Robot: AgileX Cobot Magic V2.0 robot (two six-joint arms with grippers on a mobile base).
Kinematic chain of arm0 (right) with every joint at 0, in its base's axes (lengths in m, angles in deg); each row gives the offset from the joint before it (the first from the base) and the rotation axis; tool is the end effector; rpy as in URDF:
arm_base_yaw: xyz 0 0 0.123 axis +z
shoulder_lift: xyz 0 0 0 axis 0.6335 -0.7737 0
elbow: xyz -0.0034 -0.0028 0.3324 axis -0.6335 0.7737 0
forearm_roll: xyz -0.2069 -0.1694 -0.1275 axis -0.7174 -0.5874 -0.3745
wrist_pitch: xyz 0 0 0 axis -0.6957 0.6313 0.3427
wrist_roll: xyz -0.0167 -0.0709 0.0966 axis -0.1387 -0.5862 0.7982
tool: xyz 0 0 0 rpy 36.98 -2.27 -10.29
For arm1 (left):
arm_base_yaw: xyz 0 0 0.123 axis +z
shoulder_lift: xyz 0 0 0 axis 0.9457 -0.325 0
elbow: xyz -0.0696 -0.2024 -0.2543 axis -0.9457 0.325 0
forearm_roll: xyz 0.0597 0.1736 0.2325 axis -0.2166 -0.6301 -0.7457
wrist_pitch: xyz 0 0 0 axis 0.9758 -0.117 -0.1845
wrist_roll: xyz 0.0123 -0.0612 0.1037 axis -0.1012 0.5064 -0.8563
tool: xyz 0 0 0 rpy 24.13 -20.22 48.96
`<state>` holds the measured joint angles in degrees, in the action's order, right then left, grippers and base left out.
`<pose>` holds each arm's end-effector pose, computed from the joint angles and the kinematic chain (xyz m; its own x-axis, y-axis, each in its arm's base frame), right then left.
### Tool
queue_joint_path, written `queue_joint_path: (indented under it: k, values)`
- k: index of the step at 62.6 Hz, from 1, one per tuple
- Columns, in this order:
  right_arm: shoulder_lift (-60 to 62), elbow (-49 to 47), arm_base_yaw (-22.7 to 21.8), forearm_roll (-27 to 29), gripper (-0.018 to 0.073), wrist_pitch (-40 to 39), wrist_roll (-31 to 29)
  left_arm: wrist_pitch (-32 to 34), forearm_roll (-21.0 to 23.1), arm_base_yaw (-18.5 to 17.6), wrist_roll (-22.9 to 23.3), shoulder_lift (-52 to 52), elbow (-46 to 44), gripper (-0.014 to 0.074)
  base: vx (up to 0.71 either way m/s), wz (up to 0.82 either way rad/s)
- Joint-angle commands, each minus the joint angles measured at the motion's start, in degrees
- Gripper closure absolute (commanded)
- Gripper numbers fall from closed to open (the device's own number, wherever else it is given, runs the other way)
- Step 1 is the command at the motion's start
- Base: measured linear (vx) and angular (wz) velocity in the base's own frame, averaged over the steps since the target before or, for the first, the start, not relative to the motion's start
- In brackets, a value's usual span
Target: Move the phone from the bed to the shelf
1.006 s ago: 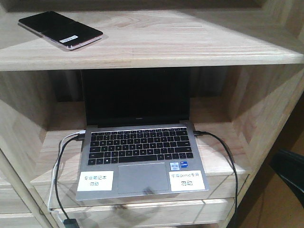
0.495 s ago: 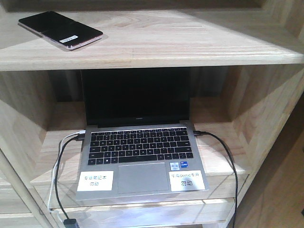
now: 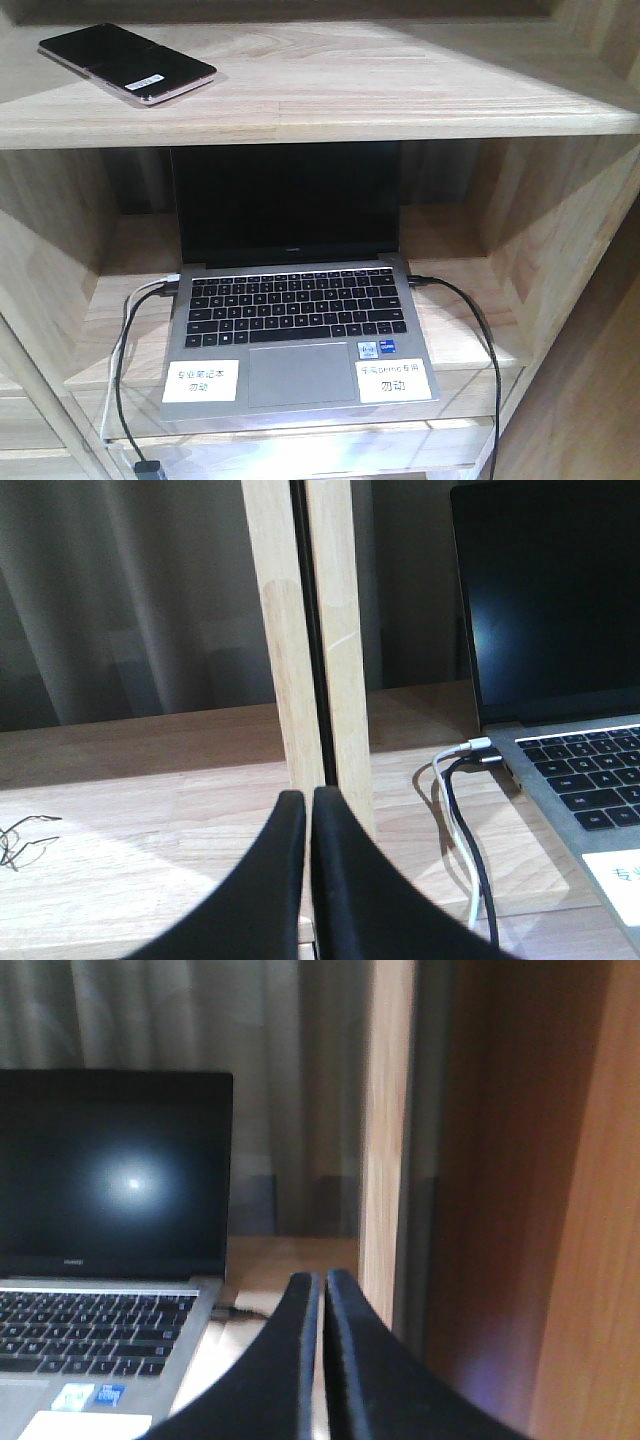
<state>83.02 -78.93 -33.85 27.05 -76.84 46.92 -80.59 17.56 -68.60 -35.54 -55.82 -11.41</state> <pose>0.0838 0.0089 0.1955 -0.0164 0.0110 -0.9998 -0.1028 0.9946 0.0126 0.0834 0.0029 0.1805 -0.1211 0.1175 -0.9857 -0.0231 0.9924 0.1211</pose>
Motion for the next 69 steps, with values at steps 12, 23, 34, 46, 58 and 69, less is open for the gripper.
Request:
queue_joint_path:
  k: [12,23,34,46,58,69]
  values:
    - [0.9,0.4,-0.5,-3.9,0.0564,-6.1,1.4,4.1,0.5,-0.2,0.3,0.8,-1.2,0.0595,0.00,0.00]
    - [0.9,0.4,-0.5,-3.9,0.0564,-7.0,1.8,4.1,0.5,-0.2,0.3,0.8,-1.2,0.0595,0.00,0.00]
    - [0.9,0.4,-4.0,-4.0,0.0564,-7.6,3.1,4.1,0.5,-0.2,0.3,0.8,-1.2,0.0595,0.00,0.00]
    - [0.9,0.4,-3.8,-4.3,0.0564,-8.2,2.9,4.1,0.5,-0.2,0.3,0.8,-1.2,0.0595,0.00,0.00]
    - [0.9,0.4,-3.8,-4.3,0.0564,-8.3,2.9,4.1,0.5,-0.2,0.3,0.8,-1.2,0.0595,0.00,0.00]
    - [0.9,0.4,-3.8,-4.3,0.0564,-8.2,2.9,4.1,0.5,-0.2,0.3,0.8,-1.2,0.0595,0.00,0.00]
